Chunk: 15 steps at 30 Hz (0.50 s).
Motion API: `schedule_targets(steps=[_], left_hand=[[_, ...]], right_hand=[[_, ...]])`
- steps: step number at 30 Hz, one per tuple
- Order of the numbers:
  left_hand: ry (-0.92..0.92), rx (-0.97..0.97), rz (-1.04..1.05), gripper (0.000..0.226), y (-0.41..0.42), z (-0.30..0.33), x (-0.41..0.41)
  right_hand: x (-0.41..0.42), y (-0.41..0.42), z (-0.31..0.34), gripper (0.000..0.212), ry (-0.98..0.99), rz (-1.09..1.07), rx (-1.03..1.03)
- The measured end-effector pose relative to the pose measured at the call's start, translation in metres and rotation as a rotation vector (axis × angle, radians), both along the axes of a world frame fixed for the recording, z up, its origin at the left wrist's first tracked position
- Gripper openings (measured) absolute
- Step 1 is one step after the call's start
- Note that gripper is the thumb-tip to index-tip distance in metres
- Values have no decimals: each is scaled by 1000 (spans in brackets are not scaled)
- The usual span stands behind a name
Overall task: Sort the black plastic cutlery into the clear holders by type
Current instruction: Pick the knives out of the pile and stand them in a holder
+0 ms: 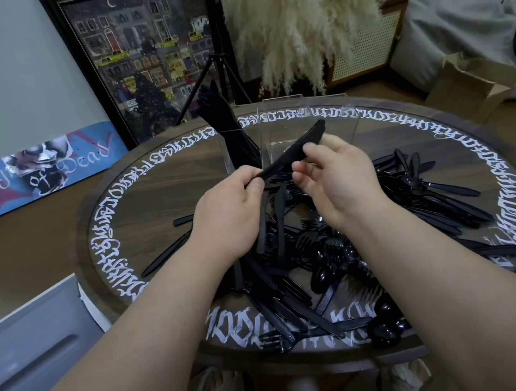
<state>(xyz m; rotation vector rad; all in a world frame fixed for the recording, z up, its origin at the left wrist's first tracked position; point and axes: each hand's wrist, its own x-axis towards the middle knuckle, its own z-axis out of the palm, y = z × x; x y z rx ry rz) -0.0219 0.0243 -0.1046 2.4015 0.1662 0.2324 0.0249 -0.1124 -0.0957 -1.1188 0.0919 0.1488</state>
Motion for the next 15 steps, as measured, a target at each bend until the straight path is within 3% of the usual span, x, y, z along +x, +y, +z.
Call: schedule_targets(steps=[7,11,15], left_hand=[[-45,12,-24,34,5,-4,0],[-85,113,89,44,23,8,12],[-57,283,37,51,37,13,36]], right_hand=[[-3,-8,-2,19,-36,50,-34],[1,-14,8,19,-194,-84,-266],[13,-16,28,24,-372,-161,-426]])
